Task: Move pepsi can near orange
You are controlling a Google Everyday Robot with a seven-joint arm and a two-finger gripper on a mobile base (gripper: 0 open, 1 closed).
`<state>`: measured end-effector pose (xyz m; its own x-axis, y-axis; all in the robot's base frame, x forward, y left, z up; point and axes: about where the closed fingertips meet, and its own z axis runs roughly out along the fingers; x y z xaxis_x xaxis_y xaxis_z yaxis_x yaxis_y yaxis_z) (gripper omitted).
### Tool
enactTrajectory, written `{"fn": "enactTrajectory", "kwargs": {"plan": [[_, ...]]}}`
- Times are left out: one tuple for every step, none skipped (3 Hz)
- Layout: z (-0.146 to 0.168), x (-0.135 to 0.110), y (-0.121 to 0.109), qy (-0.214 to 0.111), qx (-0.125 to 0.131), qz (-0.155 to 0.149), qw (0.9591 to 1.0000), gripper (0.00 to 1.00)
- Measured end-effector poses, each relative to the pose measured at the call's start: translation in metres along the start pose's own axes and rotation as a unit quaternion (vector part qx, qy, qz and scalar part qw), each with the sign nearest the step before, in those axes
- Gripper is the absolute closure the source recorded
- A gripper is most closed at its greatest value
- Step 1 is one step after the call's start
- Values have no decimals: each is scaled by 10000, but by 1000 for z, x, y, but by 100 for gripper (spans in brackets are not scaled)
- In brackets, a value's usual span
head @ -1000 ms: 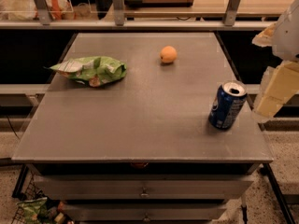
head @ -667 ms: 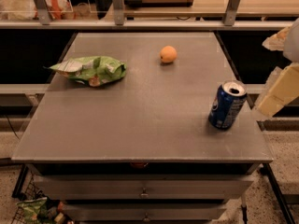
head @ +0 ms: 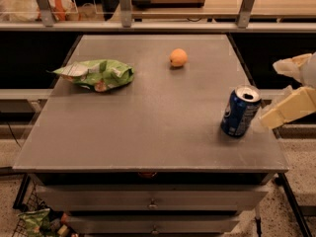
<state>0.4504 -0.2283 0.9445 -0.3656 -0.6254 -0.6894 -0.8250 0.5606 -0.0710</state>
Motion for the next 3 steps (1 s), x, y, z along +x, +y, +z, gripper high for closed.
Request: {"fn": "enactTrajectory", "kwargs": {"plan": [[18,4,11,-551,-197,302,9978,0],[28,12,10,-765,-123,294,9966,0],[41,23,-1,-853,88,257,9960,0]]}}
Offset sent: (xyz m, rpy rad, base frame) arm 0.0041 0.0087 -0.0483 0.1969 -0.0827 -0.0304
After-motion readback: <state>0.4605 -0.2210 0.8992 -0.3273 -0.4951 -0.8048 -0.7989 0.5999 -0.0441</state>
